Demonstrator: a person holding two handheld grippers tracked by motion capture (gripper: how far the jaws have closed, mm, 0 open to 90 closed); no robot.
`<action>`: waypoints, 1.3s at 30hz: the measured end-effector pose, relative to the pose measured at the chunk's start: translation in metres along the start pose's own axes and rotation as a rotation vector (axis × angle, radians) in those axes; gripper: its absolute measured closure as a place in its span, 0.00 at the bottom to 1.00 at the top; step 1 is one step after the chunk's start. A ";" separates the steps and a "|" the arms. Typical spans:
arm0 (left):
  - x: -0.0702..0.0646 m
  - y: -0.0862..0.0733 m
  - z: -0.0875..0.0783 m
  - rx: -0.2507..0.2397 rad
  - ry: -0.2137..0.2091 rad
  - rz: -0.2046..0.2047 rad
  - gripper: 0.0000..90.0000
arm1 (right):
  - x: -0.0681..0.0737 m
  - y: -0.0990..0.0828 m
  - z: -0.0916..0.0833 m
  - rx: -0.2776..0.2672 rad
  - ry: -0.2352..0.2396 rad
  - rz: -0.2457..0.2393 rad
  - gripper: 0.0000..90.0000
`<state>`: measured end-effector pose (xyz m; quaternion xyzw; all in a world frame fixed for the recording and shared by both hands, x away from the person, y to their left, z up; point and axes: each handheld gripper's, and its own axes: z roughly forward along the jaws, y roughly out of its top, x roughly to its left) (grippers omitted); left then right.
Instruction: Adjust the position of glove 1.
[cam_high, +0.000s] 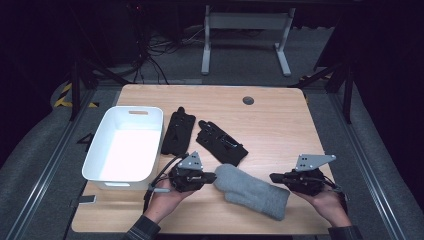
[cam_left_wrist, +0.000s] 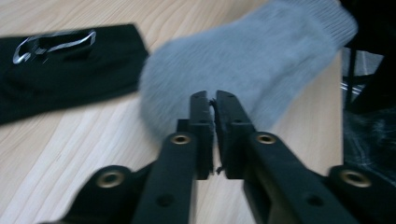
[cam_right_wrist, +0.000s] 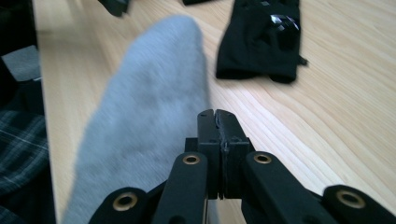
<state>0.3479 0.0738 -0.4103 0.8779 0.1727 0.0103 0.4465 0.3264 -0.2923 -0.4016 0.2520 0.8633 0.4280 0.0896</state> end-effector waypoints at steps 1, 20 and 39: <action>-0.002 0.004 0.003 -0.001 -0.001 0.004 0.99 | -0.002 -0.003 -0.001 0.006 -0.007 0.008 1.00; -0.004 0.023 0.066 0.150 0.001 0.018 1.00 | -0.006 -0.048 0.012 0.190 0.059 0.047 1.00; 0.006 0.065 0.111 0.173 -0.025 0.048 1.00 | 0.012 -0.045 0.021 0.213 0.162 -0.009 1.00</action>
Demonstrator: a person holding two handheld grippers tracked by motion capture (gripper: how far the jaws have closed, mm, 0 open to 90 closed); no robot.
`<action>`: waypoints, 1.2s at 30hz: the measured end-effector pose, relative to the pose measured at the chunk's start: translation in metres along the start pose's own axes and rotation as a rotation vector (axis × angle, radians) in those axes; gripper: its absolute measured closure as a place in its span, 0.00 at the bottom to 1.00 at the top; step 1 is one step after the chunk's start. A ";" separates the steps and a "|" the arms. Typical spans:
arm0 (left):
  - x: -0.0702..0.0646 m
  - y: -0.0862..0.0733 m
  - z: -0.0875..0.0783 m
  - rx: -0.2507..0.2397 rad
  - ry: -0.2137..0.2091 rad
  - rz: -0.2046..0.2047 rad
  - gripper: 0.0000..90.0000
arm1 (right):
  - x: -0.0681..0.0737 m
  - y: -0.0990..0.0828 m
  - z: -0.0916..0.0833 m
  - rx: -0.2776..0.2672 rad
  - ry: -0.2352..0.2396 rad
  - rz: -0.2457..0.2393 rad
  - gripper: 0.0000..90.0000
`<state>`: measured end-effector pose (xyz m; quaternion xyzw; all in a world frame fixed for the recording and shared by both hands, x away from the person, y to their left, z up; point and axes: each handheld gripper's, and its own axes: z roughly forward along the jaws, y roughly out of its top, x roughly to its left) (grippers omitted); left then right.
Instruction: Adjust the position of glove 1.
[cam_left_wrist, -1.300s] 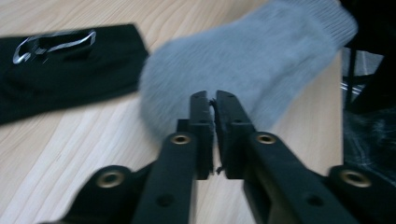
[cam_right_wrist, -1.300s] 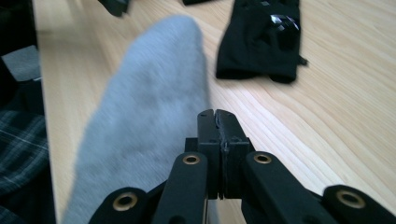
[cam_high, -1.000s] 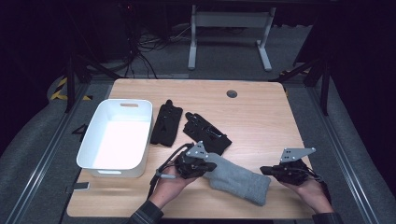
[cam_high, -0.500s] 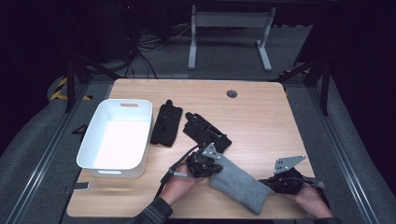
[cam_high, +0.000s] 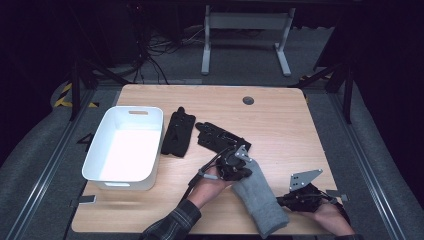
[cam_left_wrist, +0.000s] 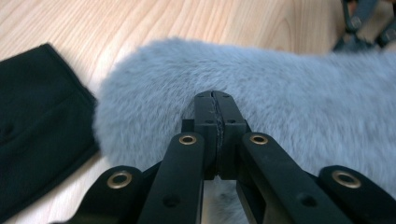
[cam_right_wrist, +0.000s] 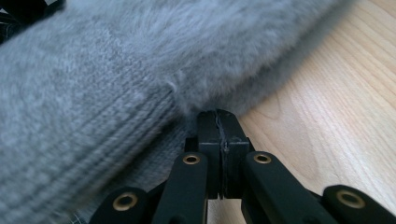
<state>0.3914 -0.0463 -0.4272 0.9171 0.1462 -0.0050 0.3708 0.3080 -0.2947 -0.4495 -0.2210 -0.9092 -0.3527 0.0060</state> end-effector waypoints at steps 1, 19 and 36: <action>0.001 0.002 0.002 -0.002 -0.001 0.006 1.00 | 0.000 0.001 0.001 0.000 0.002 -0.004 1.00; 0.021 0.038 0.026 0.014 -0.025 0.008 1.00 | 0.011 0.028 0.026 -0.040 -0.031 -0.065 1.00; 0.024 0.038 0.020 0.021 -0.024 0.008 1.00 | 0.019 0.062 0.062 -0.039 -0.065 -0.111 1.00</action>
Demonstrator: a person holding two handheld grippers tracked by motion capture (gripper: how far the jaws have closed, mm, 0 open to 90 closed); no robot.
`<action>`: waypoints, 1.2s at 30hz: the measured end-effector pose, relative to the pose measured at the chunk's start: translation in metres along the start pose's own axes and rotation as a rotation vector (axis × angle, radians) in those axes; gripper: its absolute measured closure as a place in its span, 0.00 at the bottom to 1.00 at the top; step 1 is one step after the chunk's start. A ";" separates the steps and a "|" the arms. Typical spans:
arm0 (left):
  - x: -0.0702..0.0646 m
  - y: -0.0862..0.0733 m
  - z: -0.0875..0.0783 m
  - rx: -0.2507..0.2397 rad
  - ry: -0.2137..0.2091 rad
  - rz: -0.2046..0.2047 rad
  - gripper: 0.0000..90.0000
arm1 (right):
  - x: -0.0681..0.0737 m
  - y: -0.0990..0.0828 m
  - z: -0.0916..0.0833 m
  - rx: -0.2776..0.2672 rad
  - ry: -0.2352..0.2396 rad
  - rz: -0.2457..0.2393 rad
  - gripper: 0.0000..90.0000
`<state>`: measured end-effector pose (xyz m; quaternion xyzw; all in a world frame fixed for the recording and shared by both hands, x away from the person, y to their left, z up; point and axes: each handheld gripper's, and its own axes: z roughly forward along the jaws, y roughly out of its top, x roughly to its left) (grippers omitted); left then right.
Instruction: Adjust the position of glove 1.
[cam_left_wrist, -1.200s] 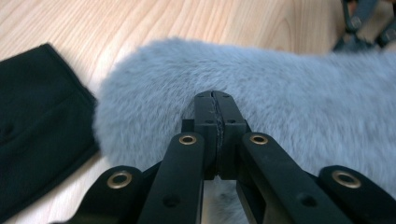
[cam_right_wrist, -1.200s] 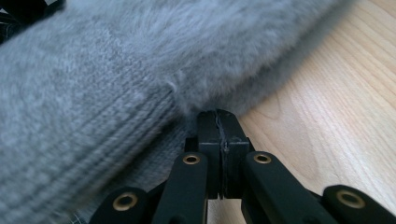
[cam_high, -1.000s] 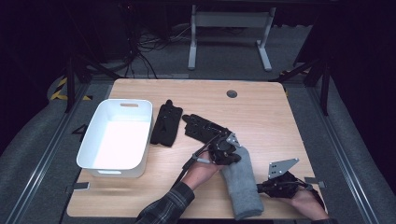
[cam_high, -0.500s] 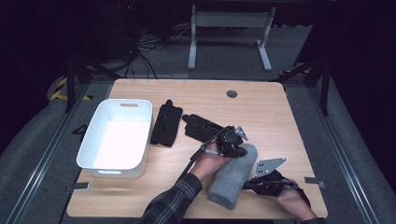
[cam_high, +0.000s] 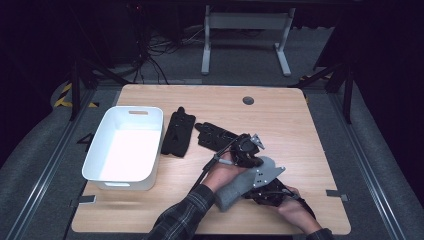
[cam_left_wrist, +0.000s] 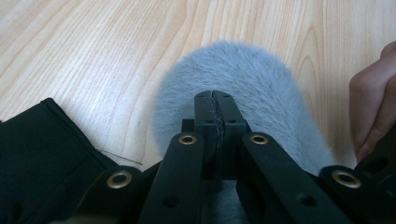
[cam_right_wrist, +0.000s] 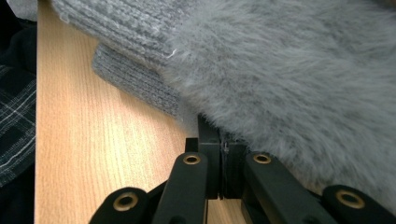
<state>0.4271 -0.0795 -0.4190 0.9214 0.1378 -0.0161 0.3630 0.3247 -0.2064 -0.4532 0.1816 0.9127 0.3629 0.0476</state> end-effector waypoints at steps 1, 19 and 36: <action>0.000 0.000 -0.002 -0.003 0.000 -0.004 0.99 | 0.000 -0.001 -0.002 -0.004 -0.003 0.003 1.00; 0.004 -0.032 -0.050 -0.042 -0.004 -0.132 0.38 | -0.020 -0.049 -0.062 -0.067 -0.156 0.179 0.52; -0.007 -0.051 -0.018 0.074 0.005 -0.152 0.13 | -0.052 -0.076 -0.073 -0.081 -0.364 0.303 0.22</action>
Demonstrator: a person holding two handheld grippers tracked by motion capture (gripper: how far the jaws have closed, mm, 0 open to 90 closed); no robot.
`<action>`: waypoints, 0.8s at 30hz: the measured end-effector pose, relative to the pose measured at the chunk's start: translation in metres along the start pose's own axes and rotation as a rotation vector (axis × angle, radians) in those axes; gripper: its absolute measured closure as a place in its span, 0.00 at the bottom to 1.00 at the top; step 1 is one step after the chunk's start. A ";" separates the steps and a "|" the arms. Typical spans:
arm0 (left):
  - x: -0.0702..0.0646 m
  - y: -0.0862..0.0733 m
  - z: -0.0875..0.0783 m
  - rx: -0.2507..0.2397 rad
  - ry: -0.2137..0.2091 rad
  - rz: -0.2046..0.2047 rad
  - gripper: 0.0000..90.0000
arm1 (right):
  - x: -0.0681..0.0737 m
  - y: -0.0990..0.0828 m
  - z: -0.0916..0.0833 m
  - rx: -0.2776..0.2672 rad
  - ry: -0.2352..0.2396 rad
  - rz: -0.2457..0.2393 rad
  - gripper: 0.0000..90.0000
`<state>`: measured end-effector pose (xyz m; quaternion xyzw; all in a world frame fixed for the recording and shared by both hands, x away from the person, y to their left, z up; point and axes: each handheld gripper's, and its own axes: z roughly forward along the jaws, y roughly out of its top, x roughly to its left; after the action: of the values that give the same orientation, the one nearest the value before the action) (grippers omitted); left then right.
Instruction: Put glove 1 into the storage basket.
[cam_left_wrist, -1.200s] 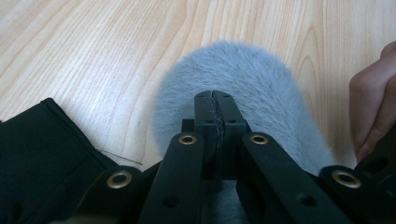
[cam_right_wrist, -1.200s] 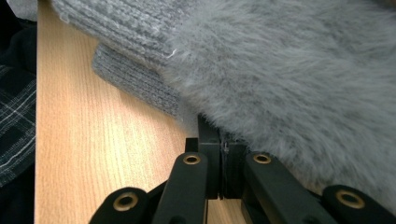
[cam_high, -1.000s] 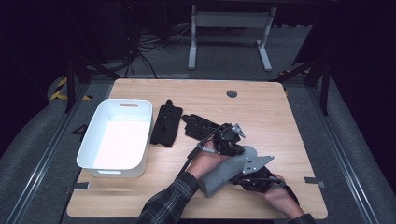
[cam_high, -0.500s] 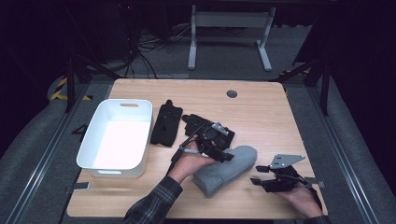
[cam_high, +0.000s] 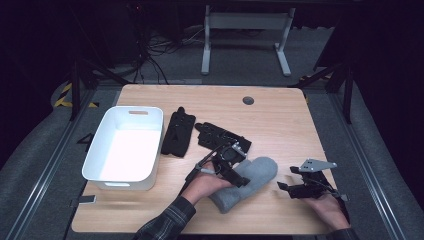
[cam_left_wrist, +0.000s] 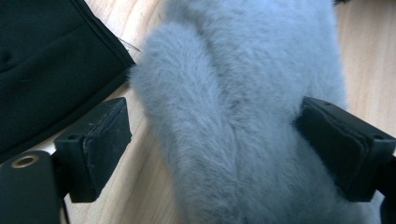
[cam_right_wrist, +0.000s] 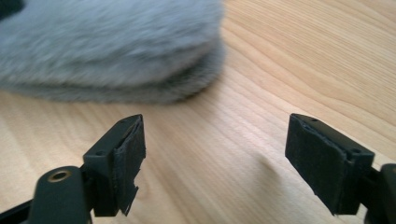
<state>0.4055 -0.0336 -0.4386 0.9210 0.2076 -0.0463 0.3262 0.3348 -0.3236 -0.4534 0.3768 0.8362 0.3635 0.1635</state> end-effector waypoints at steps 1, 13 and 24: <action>0.001 0.000 0.001 0.004 -0.003 0.002 0.13 | -0.001 0.000 0.000 -0.004 -0.007 0.002 0.22; 0.003 -0.002 0.015 0.057 -0.008 0.004 0.08 | -0.015 -0.005 0.006 -0.005 -0.084 0.040 0.18; 0.000 0.000 0.013 0.074 -0.085 0.035 0.26 | -0.018 -0.009 0.012 0.003 -0.097 0.049 0.18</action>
<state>0.4063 -0.0419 -0.4483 0.9332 0.1756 -0.0873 0.3010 0.3483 -0.3351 -0.4680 0.4146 0.8183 0.3474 0.1943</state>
